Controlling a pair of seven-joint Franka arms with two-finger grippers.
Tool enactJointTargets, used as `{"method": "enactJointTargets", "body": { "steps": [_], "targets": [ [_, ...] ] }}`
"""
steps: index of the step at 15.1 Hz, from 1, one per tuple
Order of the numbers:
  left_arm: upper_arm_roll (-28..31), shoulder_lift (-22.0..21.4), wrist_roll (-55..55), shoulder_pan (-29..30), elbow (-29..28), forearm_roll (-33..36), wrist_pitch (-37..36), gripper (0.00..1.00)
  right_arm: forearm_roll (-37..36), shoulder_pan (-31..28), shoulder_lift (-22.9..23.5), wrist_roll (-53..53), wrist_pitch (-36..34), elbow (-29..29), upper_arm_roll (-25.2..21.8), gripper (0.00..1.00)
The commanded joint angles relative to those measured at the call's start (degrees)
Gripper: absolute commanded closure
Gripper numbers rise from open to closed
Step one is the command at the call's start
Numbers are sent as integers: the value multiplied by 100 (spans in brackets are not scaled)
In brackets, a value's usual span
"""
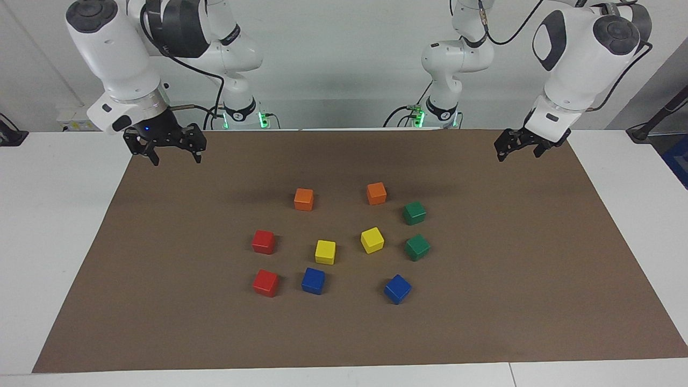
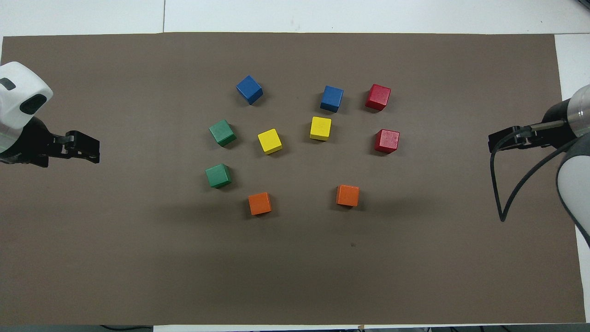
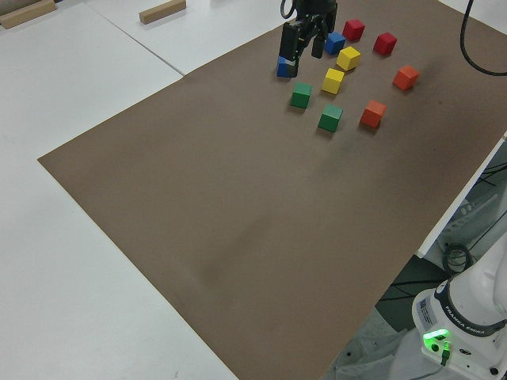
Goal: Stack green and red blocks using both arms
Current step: 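Move the left gripper toward a green cube while the right gripper reaches a red cube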
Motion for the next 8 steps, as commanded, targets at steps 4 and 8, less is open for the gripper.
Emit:
{"method": "enactJointTargets", "body": {
  "steps": [4, 8],
  "targets": [
    [28, 71, 51, 4, 199, -362, -157, 0, -73, -191, -139, -77, 111, -151, 61, 0],
    [20, 36, -18, 4, 112, -432, 149, 0, -64, -130, -139, -60, 68, -177, 61, 0]
  ]
}}
